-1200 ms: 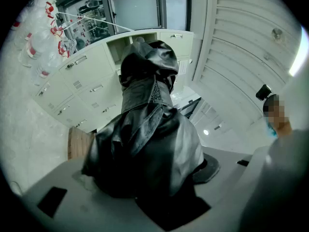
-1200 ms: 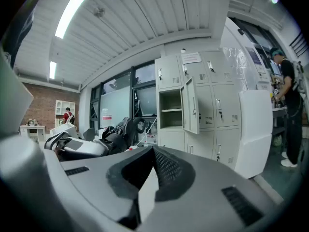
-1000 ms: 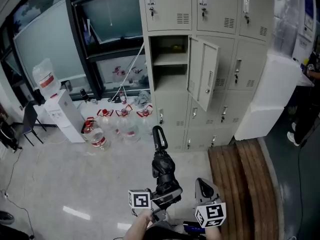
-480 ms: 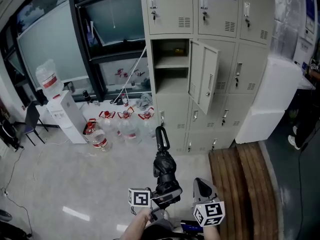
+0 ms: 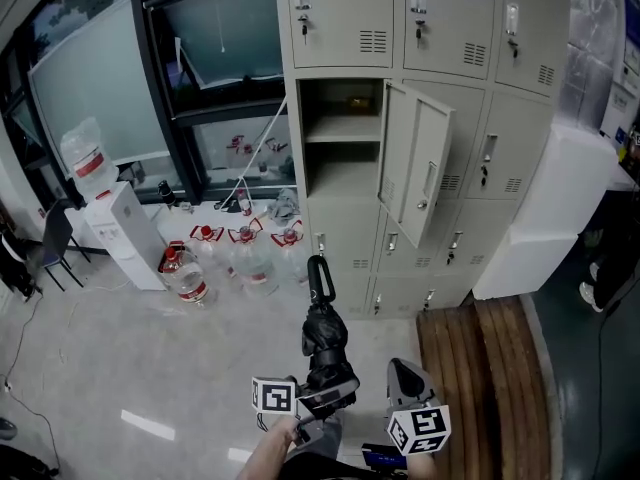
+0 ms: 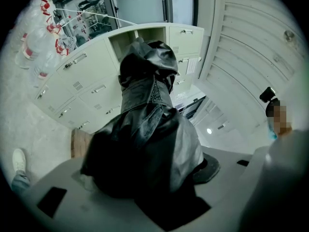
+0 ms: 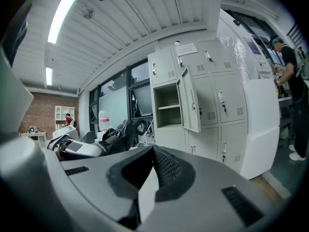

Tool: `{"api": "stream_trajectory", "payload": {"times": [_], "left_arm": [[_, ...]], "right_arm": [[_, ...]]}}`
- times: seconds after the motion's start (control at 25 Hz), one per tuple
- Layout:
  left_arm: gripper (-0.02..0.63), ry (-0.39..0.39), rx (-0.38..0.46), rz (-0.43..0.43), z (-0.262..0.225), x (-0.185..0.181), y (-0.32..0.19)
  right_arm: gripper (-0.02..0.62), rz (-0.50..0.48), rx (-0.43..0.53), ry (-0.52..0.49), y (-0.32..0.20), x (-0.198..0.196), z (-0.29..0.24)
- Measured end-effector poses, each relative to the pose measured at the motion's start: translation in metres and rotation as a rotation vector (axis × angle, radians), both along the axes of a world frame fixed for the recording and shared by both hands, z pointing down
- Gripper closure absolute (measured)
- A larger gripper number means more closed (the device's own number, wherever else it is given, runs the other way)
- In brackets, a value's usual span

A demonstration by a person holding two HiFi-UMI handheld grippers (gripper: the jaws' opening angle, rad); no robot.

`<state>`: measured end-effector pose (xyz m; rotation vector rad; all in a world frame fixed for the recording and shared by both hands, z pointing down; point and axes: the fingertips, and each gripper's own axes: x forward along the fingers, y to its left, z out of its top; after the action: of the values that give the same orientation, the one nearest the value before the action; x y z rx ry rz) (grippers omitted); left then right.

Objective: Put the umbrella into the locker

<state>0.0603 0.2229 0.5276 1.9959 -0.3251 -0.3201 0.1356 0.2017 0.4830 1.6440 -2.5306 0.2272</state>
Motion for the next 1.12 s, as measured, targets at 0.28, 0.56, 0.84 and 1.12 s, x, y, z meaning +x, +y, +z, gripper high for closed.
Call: {"api": "stream_trajectory", "payload": {"times": [0.28, 0.56, 0.84, 1.12], "left_arm": [[0.33, 0.011, -0.025, 0.038, 0.015, -0.004, -0.114], [0.33, 0.012, -0.044, 0.092, 0.009, -0.019, -0.241], [0.33, 0.031, -0.06, 0.123, 0.007, -0.033, -0.329], [0.33, 0.061, -0.075, 0.165, 0.007, -0.031, -0.364]], "right_arm": [[0.595, 0.008, -0.033, 0.006, -0.11, -0.012, 0.018], [0.595, 0.031, -0.067, 0.012, -0.242, -0.035, 0.016], [0.595, 0.056, -0.088, 0.037, -0.324, -0.053, 0.019], [0.595, 0.081, -0.098, 0.051, -0.355, -0.055, 0.022]]}}
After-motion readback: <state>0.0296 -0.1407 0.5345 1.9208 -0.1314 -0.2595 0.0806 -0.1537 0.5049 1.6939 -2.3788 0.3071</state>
